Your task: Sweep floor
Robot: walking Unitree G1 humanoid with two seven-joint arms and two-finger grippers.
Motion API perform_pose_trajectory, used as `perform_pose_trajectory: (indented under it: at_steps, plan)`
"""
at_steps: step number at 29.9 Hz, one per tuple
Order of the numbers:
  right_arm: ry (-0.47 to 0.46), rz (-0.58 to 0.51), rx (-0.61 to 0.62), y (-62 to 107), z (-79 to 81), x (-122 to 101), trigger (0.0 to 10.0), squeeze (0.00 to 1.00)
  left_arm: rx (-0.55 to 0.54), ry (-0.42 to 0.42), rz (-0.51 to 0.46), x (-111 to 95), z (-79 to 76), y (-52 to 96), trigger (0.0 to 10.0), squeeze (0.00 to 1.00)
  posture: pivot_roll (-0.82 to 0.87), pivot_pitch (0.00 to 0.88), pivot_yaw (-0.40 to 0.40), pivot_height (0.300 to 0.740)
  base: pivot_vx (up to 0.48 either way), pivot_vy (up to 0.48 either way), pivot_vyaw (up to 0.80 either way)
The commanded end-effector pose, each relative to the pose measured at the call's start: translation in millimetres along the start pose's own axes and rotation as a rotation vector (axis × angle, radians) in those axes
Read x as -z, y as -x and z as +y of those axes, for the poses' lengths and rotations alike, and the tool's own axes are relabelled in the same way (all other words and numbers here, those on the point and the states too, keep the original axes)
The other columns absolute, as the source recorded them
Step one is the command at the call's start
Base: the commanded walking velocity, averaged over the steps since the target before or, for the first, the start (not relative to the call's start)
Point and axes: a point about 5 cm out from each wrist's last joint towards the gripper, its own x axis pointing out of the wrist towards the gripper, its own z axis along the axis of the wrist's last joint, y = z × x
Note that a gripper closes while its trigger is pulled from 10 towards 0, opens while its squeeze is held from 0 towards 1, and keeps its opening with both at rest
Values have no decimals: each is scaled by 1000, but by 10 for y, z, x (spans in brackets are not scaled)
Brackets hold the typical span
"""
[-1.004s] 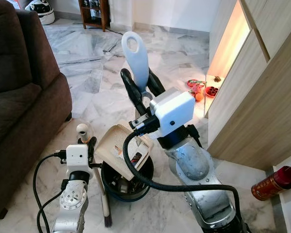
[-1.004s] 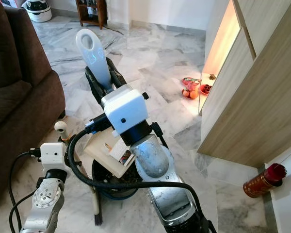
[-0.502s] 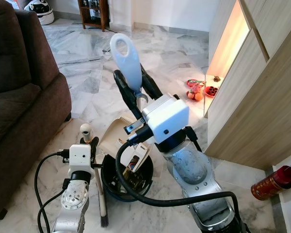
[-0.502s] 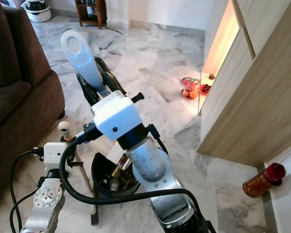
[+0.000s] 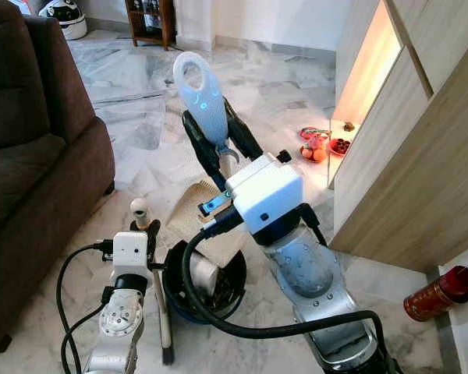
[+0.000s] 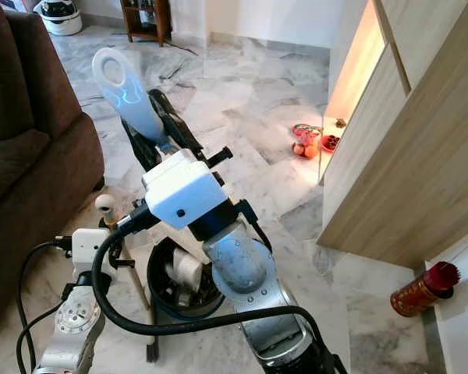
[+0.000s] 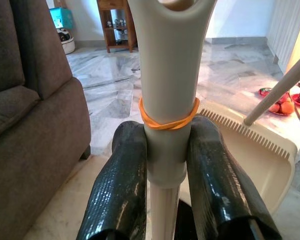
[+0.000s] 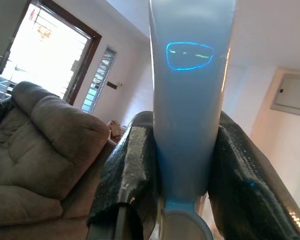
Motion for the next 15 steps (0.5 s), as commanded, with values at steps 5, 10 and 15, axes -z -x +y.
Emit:
perform_pose_trajectory:
  at_steps: [5,10,15]
  plan:
    - [108,-34,79,-38,-194,-16,10000,0,8,-13,-39,-51,-6,7,10000,0,97,110,-40,740,0,0,0]
    - [217,52,195,-63,-513,197,10000,0,10,-11,-41,-52,-9,4,10000,0,94,104,-38,740,0,0,0]
    - [324,181,326,68,-800,483,10000,0,13,-8,-42,-54,-11,2,10000,0,95,106,-38,740,0,0,0]
